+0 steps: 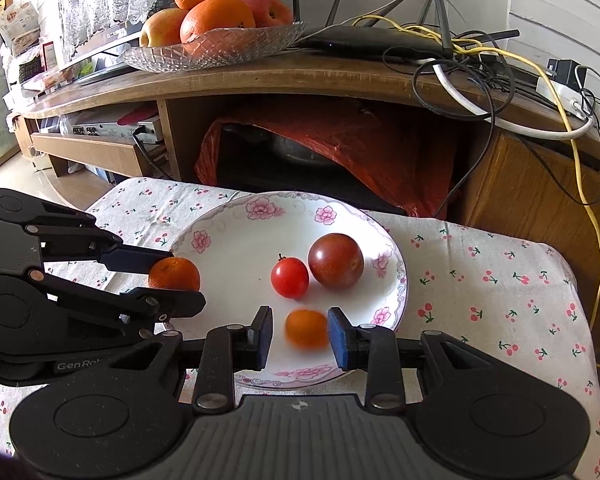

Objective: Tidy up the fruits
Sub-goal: 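Open both grippers to release the tangerines into the bowl, then withdraw both grippers from the bowl toward the remaining fruits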

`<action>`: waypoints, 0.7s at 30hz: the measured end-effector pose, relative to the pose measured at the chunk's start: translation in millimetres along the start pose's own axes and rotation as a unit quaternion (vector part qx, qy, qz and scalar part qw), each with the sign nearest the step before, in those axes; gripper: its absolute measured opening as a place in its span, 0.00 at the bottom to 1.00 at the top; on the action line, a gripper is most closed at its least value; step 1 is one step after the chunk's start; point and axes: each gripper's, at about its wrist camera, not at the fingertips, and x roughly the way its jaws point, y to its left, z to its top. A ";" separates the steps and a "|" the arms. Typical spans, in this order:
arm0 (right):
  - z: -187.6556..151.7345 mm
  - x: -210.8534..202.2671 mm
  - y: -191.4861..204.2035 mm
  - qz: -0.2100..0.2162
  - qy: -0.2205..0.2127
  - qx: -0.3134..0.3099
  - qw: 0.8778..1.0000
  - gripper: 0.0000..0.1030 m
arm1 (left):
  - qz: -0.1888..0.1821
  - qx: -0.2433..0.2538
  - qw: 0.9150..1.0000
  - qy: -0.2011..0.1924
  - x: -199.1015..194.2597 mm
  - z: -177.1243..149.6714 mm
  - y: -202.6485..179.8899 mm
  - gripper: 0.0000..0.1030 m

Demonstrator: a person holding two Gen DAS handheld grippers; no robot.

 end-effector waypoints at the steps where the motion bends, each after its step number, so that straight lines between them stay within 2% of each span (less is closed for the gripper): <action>1: 0.5 -0.2 -0.2 -0.001 -0.001 0.000 1.000 0.26 | 0.001 -0.001 1.000 0.000 0.0 0.2 0.4 0.41; 21: -6.4 -30.9 1.0 -0.027 0.001 0.002 1.000 0.26 | -0.013 -0.002 1.000 -0.021 -20.9 4.3 -5.6 0.43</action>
